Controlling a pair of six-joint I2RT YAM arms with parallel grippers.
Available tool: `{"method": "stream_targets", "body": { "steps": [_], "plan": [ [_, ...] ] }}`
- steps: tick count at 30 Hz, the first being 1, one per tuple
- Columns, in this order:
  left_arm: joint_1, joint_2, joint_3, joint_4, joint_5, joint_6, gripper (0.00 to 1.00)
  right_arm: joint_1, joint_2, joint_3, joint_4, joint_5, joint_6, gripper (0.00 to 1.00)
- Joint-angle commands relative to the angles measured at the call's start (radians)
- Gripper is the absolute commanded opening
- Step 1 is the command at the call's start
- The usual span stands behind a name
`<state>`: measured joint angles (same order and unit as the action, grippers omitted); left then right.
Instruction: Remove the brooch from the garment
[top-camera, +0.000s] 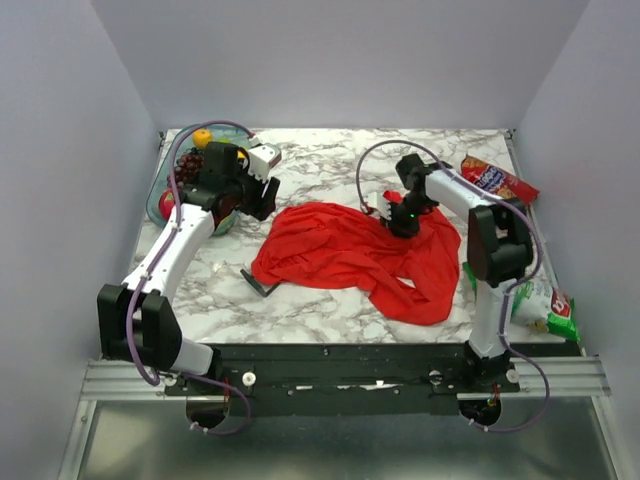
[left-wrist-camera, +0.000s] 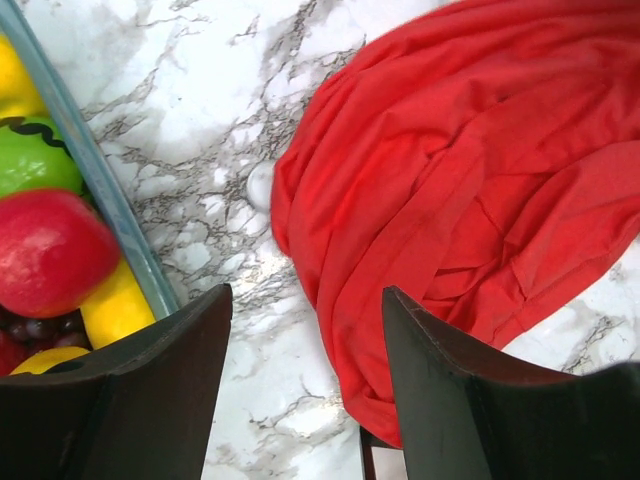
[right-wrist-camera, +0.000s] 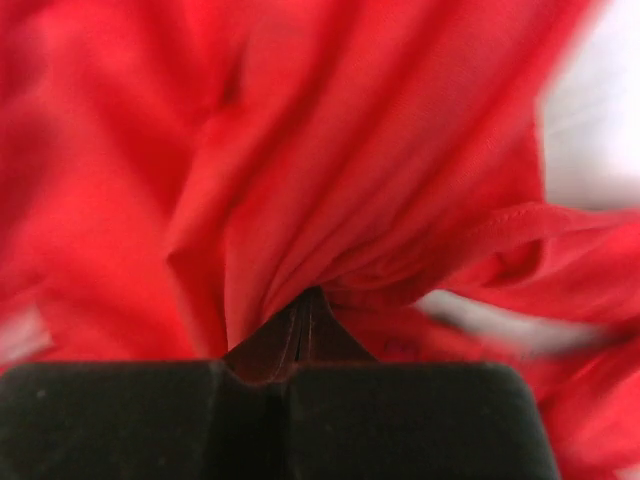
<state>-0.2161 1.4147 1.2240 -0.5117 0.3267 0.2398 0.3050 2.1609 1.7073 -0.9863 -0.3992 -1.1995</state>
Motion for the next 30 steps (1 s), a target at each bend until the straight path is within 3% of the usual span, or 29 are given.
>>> {"method": "stream_targets", "body": {
  "steps": [1,4,5,9,11,12,16,20,21,24,30],
  "plan": [
    [-0.006,0.05,-0.004,-0.004,0.006,0.003,0.7,-0.007,-0.263,-0.297,0.009,-0.076,0.078,0.0],
    [-0.011,0.111,0.026,-0.056,-0.008,0.01,0.7,-0.013,-0.337,-0.302,0.053,-0.076,0.202,0.02],
    [-0.012,0.147,0.043,-0.069,-0.017,0.016,0.69,-0.029,-0.335,-0.231,0.075,-0.081,0.239,0.05],
    [-0.016,0.214,0.065,-0.111,-0.031,0.033,0.68,-0.046,-0.166,0.025,0.17,-0.041,0.429,0.33],
    [-0.016,0.236,0.074,-0.116,-0.037,0.033,0.68,-0.046,-0.086,0.144,0.15,-0.027,0.454,0.39],
    [-0.016,0.242,0.08,-0.123,-0.035,0.033,0.68,-0.046,-0.043,0.232,0.12,-0.032,0.457,0.53],
    [-0.016,0.247,0.101,-0.163,-0.032,0.046,0.68,-0.046,0.06,0.29,0.078,-0.056,0.433,0.55],
    [-0.016,0.222,0.083,-0.18,-0.052,0.052,0.68,-0.047,0.059,0.219,0.069,-0.082,0.391,0.56],
    [-0.016,0.218,0.078,-0.177,-0.057,0.053,0.68,-0.046,0.06,0.209,0.063,-0.085,0.384,0.64],
    [-0.016,0.21,0.055,-0.177,-0.07,0.062,0.68,-0.046,0.083,0.192,0.043,-0.056,0.37,0.65],
    [-0.016,0.254,0.061,-0.192,-0.074,0.075,0.68,-0.044,0.172,0.348,-0.041,0.011,0.423,0.58]
  ]
}}
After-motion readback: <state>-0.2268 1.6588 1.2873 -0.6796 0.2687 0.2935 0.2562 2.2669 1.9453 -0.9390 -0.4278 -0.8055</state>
